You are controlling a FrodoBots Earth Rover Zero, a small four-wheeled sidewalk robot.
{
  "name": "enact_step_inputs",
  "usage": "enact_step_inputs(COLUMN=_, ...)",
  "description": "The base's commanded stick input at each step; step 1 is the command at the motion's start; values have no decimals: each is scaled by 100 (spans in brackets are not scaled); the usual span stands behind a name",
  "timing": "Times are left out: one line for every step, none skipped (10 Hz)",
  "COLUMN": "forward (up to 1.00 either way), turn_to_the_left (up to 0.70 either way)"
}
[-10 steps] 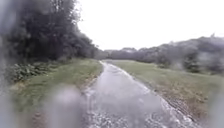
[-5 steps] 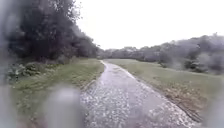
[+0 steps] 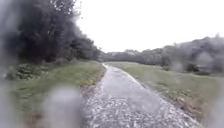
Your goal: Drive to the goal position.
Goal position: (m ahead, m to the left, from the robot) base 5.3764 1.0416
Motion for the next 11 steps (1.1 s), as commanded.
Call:
enact_step_inputs(forward=85, turn_to_the_left=-24)
enact_step_inputs(forward=85, turn_to_the_left=-14)
enact_step_inputs(forward=85, turn_to_the_left=0)
enact_step_inputs(forward=85, turn_to_the_left=0)
enact_step_inputs(forward=85, turn_to_the_left=0)
enact_step_inputs(forward=85, turn_to_the_left=0)
enact_step_inputs(forward=85, turn_to_the_left=0)
enact_step_inputs(forward=85, turn_to_the_left=0)
enact_step_inputs(forward=85, turn_to_the_left=0)
enact_step_inputs(forward=85, turn_to_the_left=0)
enact_step_inputs(forward=85, turn_to_the_left=0)
